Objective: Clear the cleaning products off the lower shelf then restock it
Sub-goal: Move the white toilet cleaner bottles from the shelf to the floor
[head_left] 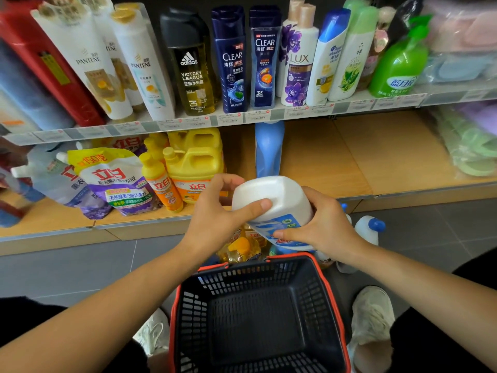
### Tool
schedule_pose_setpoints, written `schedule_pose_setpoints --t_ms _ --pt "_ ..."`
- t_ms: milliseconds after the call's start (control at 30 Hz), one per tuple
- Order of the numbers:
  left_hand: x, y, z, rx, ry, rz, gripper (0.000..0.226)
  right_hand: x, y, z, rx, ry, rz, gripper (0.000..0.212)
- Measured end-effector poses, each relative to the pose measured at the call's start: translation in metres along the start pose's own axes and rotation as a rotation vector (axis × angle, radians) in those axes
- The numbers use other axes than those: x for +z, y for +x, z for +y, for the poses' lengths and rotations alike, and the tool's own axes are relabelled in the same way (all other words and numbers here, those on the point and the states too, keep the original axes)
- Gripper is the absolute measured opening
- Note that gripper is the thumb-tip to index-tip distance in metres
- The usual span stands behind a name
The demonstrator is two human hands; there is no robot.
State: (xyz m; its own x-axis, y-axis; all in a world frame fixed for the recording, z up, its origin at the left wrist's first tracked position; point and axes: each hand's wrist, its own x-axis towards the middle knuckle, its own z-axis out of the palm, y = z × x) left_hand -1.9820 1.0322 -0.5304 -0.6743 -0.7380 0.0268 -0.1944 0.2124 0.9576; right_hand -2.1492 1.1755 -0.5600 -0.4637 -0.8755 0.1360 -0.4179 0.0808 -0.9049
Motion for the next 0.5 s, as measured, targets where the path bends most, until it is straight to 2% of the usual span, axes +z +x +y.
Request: schedule_pose_setpoints --t_ms 167,333,500 --pt "0.005 -0.002 0.005 -0.122 -0.055 0.013 0.069 0.003 -0.002 0.003 -0.024 -0.080 -0.007 0.071" --pt "0.000 0.001 0.000 -0.116 -0.189 0.045 0.019 0.000 0.000 0.001 -0.012 -0.029 0.008 0.067" --pt "0.000 0.003 -0.006 -0.004 -0.246 0.063 0.027 -0.003 0.003 0.000 0.021 0.028 0.031 0.065"
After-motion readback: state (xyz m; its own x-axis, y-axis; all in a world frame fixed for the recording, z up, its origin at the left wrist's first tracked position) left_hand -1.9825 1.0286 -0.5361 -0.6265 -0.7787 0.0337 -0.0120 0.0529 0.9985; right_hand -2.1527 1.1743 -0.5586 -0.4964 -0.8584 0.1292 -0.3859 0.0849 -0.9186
